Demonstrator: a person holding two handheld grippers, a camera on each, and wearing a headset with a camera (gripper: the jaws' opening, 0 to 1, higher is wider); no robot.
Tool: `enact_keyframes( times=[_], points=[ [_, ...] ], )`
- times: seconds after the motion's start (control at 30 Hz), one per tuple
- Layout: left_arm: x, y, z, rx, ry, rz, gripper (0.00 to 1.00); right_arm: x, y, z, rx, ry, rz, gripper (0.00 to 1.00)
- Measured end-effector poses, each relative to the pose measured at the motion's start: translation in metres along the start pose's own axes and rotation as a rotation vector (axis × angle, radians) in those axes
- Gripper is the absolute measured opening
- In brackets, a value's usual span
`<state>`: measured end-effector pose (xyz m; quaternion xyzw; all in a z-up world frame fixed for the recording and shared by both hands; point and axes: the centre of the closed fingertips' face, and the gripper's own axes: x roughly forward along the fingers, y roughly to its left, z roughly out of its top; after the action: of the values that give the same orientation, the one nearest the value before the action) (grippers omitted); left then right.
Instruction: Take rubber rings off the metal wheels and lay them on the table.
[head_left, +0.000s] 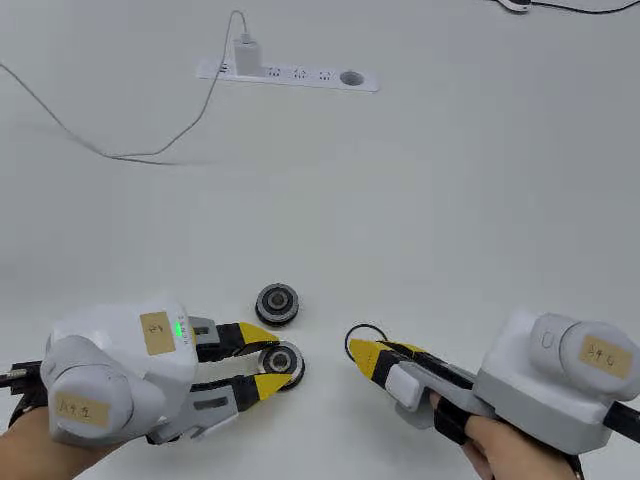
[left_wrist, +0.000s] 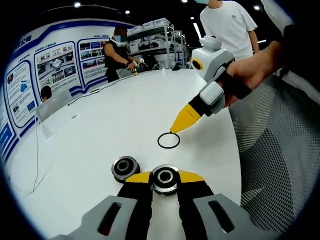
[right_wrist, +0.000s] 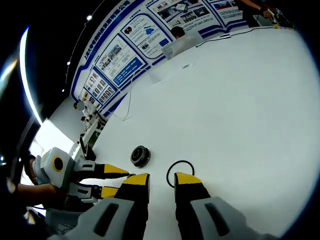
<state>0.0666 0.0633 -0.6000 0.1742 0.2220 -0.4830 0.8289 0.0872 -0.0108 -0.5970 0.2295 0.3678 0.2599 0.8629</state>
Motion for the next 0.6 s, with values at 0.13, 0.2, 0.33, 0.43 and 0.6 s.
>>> enact_keyframes(
  times=[0.13, 0.2, 0.33, 0.43, 0.6],
  points=[
    [-0.0004, 0.0003, -0.0014, -0.007, 0.002, -0.003, 0.17, 0.0008, 0.0018, -0.001, 0.0, 0.003, 0.006, 0.21],
    [-0.0004, 0.0003, -0.0025, -0.008, 0.005, -0.003, 0.15, 0.0012, 0.0021, -0.0012, 0.0, 0.004, 0.008, 0.21],
    [-0.0008, 0.0005, -0.003, -0.013, 0.002, -0.002, 0.15, 0.0016, 0.0024, -0.0016, 0.001, 0.005, 0.01, 0.21],
    [-0.001, -0.0002, -0.0036, -0.009, 0.006, -0.004, 0.15, 0.002, 0.0028, -0.002, 0.003, 0.005, 0.013, 0.21],
    [-0.0013, -0.0014, -0.0034, -0.007, -0.002, -0.004, 0.14, 0.0024, 0.008, -0.0024, 0.005, 0.001, 0.034, 0.21]
  ],
)
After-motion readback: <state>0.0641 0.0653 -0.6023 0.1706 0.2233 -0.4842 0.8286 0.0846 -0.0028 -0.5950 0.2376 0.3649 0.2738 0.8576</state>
